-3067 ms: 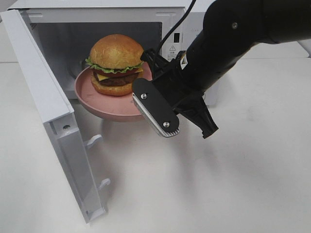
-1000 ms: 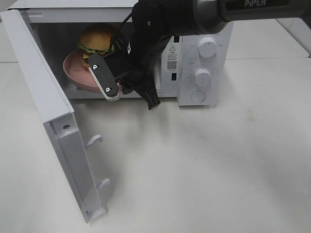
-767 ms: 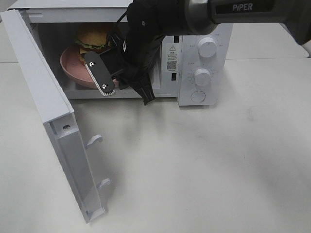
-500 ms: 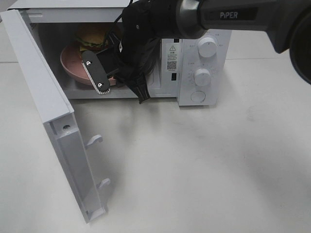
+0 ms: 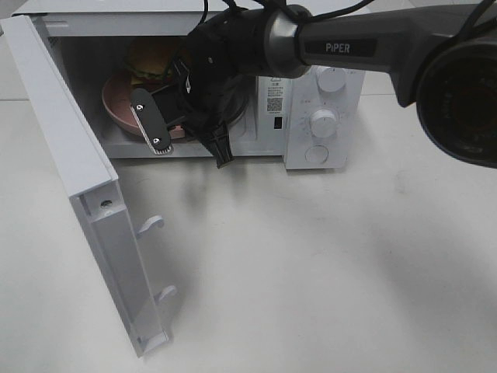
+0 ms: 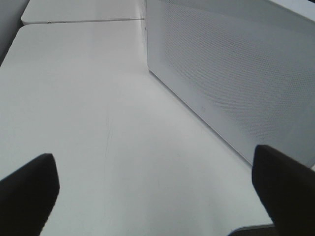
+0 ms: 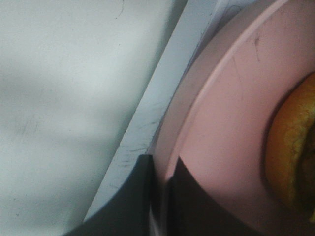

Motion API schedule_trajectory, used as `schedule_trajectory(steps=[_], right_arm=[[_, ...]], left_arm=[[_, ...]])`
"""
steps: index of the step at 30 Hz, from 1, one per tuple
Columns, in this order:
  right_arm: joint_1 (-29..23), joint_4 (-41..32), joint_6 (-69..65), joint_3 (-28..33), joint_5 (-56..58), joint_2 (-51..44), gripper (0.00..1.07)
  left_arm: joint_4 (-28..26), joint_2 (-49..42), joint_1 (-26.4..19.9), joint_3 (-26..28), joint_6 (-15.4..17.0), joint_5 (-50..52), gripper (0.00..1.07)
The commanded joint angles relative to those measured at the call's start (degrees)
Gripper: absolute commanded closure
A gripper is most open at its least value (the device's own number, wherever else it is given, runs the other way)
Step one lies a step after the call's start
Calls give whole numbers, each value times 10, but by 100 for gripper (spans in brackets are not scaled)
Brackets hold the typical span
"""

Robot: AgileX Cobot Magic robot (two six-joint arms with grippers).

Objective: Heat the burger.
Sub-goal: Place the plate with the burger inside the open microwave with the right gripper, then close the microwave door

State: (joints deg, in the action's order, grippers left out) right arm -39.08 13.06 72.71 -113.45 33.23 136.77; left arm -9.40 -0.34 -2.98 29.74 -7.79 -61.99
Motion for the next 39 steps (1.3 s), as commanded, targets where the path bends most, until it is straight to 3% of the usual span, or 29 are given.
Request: schedule_trajectory(steps=[1, 11, 18, 23, 25, 28, 30, 33, 39], right_arm=[[2, 10, -11, -20, -34, 0, 107], [2, 12, -30, -35, -39, 26, 105], [2, 17, -45, -35, -39, 28, 96], [2, 17, -59, -35, -39, 28, 81], [2, 6, -67, -32, -40, 26, 67], [2, 5, -67, -29, -41, 22, 64], [2, -10, -67, 10, -66, 3, 59], [2, -10, -67, 22, -72, -3, 58], [2, -15, -83, 108, -120, -53, 54]], left_arm=[[-3, -10, -1, -2, 3, 6, 7], [-3, -10, -1, -2, 3, 6, 7], [-3, -10, -1, -2, 3, 6, 7], [-3, -10, -1, -2, 3, 6, 7], [-3, -10, -1, -2, 3, 6, 7], [-3, -10, -1, -2, 3, 6, 7], [-3, -10, -1, -2, 3, 6, 7], [-3, -10, -1, -2, 3, 6, 7], [-3, -10, -1, -2, 3, 6, 7]])
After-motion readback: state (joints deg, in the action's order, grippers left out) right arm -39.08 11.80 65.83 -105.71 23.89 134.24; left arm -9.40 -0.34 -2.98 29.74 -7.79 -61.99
